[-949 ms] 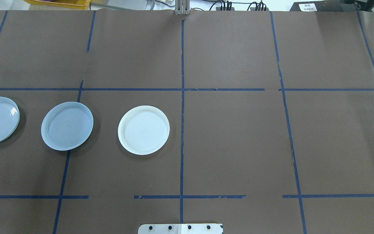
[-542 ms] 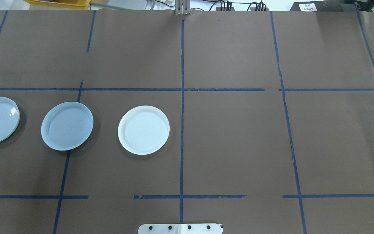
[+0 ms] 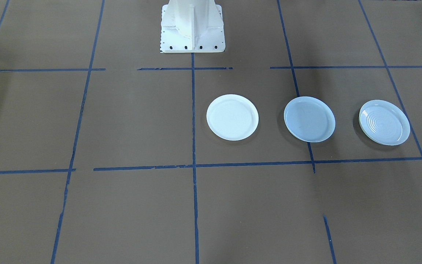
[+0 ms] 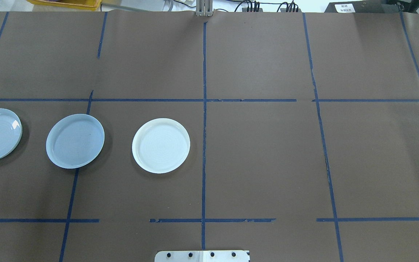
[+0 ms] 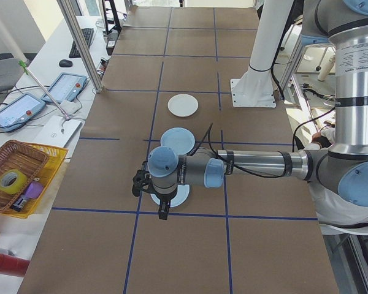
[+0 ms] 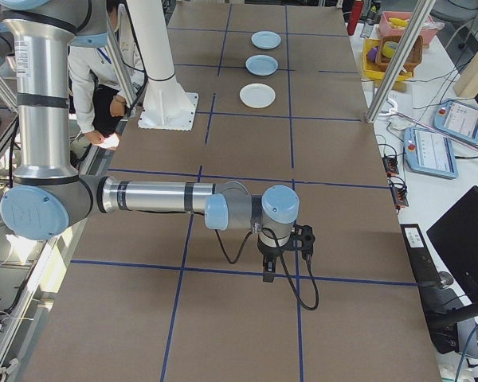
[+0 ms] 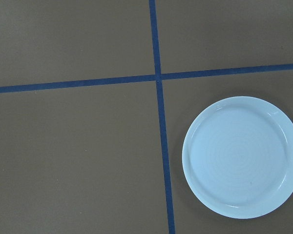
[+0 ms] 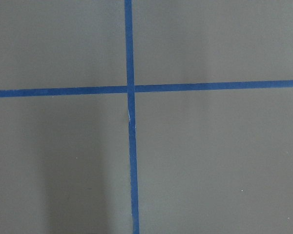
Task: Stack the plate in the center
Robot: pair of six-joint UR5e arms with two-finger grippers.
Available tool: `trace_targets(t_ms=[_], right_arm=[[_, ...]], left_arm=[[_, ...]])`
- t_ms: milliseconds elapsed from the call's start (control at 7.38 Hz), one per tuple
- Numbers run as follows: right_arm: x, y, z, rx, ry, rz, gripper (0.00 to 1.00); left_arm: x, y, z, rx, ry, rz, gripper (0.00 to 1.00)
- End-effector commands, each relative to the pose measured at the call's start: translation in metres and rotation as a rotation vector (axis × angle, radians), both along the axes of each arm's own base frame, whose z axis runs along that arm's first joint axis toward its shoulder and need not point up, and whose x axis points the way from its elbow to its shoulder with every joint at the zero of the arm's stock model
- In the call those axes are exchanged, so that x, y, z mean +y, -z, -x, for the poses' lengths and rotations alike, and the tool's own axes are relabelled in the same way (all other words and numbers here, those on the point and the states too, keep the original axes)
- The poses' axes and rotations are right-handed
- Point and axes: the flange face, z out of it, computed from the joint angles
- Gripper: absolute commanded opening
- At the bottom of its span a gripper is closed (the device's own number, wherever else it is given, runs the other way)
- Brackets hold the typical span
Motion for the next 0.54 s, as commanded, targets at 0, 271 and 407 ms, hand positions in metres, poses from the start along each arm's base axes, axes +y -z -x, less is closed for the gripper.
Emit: trace_targets(t_ms=[0,271,407], right_arm=[[0.0,0.0,0.0,0.0,0.001,-0.001,1.0],[0.0,0.0,0.0,0.001,-0.001,0.0,1.0],[0.0,0.0,0.0,0.002,-0.001,0.0,1.0]], left_arm=[[-0.003,-0.031,-0.029,0.016,0.059,0.033,1.0],[-0.002,-0.055,-0.085,0.075,0.127,0.036,1.0],[0.005,-0.067,-0.105,0.106,0.146,0.035,1.0]])
